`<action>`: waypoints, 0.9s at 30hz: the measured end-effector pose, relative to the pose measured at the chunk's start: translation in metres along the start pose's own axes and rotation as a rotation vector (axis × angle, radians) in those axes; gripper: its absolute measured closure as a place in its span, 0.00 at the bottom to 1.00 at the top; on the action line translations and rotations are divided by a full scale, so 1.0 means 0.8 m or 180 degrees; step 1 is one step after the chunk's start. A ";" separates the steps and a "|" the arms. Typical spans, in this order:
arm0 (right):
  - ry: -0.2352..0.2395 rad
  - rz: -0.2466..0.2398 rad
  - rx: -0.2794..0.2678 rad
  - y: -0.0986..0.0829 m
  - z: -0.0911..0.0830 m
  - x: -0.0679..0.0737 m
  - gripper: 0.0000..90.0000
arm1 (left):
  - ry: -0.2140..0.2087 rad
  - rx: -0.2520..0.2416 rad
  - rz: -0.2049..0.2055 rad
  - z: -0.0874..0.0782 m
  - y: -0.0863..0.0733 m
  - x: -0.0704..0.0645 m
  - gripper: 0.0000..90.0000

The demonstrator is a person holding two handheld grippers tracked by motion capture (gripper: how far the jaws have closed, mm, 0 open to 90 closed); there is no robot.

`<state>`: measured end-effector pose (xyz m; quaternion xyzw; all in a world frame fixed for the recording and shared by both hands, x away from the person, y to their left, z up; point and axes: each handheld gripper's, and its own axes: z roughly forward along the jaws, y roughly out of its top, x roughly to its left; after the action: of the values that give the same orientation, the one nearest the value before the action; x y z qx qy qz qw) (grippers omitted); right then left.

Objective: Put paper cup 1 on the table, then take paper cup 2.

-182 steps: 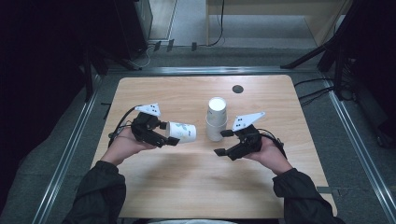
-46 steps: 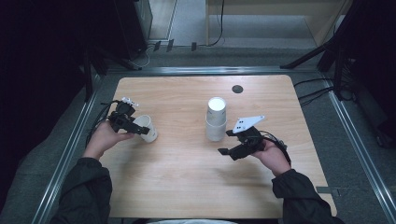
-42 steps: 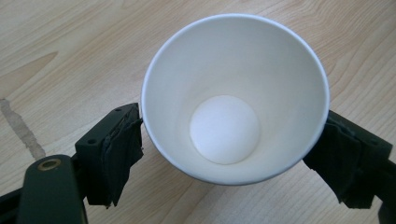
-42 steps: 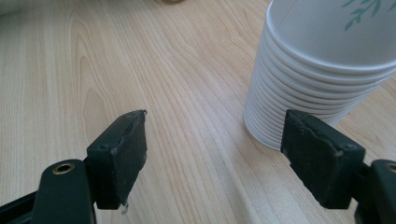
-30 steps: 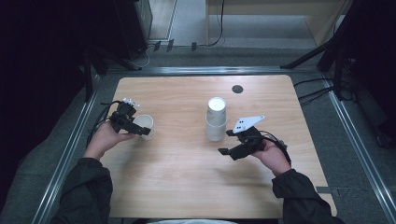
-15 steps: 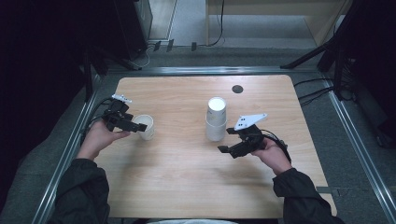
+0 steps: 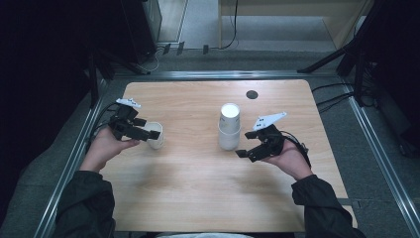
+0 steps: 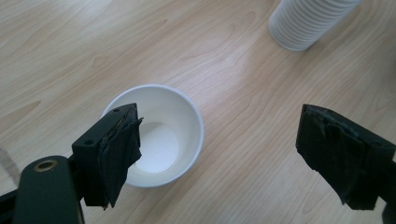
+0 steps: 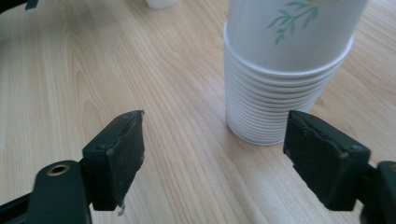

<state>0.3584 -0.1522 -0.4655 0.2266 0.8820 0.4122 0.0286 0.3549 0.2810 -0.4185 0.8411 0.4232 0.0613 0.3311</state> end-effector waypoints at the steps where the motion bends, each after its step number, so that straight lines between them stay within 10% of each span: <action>1: -0.0018 0.0024 0.0000 0.001 -0.001 -0.001 0.24 | -0.0028 -0.0015 0.0024 0.000 0.001 -0.004 0.15; 14: -0.0108 0.0188 -0.0187 0.013 -0.019 -0.016 0.26 | -0.0292 -0.0061 0.0204 0.008 0.012 -0.042 0.16; 27: -0.0126 0.0004 -0.0113 0.048 -0.026 -0.041 0.29 | -0.0510 -0.0045 0.0266 0.031 0.016 -0.071 0.17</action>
<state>0.3971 -0.1598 -0.4280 0.2347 0.8736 0.4233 0.0499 0.3373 0.2202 -0.4199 0.8579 0.3595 0.0105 0.3669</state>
